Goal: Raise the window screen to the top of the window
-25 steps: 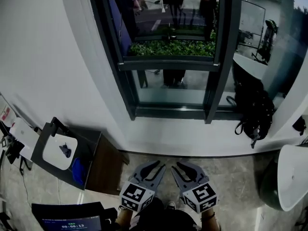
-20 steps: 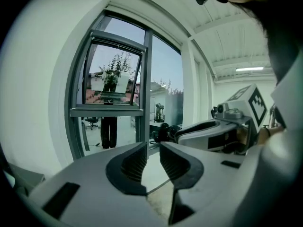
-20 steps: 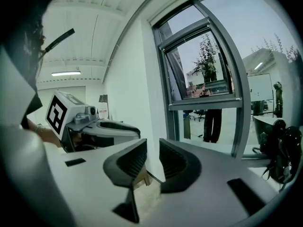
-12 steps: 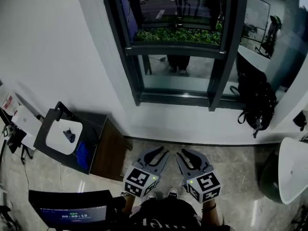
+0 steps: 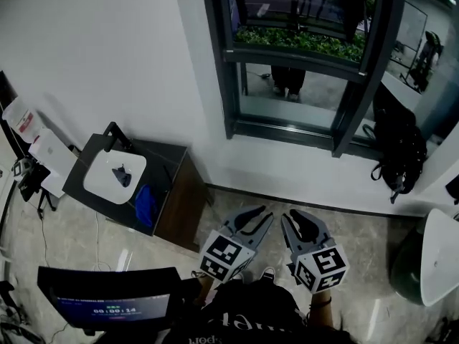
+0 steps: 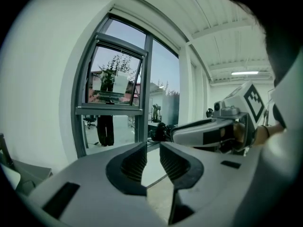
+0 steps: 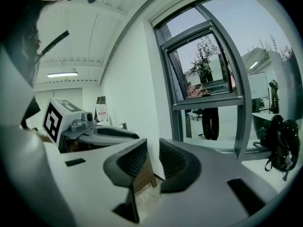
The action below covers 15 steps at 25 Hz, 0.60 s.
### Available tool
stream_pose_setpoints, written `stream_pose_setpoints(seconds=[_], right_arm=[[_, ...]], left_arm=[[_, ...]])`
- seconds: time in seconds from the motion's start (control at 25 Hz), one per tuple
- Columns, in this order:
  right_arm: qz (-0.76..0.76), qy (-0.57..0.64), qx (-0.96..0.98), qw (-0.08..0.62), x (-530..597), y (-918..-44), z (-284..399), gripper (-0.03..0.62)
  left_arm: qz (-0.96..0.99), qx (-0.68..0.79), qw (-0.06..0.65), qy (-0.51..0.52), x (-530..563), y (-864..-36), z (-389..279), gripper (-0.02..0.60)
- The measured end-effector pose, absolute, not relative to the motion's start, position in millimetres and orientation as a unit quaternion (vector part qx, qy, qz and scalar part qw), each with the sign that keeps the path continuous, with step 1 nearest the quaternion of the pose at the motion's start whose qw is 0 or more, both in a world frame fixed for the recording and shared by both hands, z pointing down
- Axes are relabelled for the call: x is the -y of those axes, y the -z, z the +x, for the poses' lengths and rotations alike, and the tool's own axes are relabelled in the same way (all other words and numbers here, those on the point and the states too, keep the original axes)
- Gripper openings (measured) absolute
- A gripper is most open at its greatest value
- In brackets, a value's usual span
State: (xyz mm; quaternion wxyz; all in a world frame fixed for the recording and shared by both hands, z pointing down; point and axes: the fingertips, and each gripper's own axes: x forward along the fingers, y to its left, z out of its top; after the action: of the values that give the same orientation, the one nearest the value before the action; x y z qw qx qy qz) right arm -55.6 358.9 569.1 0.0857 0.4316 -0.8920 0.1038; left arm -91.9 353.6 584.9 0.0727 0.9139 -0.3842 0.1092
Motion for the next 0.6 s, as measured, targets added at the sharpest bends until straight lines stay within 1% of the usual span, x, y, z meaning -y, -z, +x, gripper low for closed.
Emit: stream_pose_setpoints(seconds=[0.2, 0.6], right_arm=[[0.433, -0.099, 0.891, 0.092, -371, -570, -74, 0.083], [0.457, -0.103, 0.878, 0.098, -378, -577, -79, 0.083]], left_arm=[[0.917, 0.377, 0.080, -0.101, -365, -581, -106, 0.083], [0.923, 0.362, 0.086, -0.096, -370, -584, -116, 0.083]])
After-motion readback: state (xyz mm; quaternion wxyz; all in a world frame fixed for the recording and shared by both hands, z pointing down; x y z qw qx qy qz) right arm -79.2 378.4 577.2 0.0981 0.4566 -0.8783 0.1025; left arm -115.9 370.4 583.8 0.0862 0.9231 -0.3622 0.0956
